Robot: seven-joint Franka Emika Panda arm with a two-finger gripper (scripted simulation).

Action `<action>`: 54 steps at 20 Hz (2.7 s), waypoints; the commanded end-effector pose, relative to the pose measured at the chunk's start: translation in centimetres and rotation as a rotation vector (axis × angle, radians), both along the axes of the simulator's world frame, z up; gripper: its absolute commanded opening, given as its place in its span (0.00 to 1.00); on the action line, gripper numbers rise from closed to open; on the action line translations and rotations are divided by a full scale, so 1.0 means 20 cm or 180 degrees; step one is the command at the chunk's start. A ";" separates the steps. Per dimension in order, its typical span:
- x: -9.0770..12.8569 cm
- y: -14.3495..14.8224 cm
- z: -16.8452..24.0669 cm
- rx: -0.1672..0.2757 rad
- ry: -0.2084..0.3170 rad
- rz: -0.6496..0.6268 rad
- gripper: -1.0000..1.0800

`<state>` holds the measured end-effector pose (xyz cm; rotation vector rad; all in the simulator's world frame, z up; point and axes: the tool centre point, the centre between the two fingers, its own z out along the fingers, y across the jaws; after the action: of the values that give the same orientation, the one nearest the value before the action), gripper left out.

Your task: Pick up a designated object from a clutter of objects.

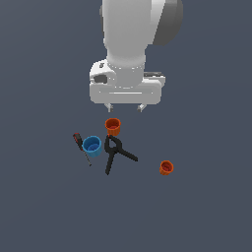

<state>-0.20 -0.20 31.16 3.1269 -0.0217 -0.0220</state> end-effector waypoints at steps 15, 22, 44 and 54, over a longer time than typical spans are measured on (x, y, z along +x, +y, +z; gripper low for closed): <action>0.02 -0.01 -0.02 -0.0020 0.0043 0.0047 0.62; 0.09 -0.04 -0.09 -0.0027 0.0125 0.0012 0.62; 0.46 -0.27 -0.81 -0.0132 0.0728 -0.0219 0.62; 0.52 -0.37 -1.17 -0.0196 0.0972 -0.0295 0.62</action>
<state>10.08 -7.31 8.63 3.0260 -0.1561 -0.4755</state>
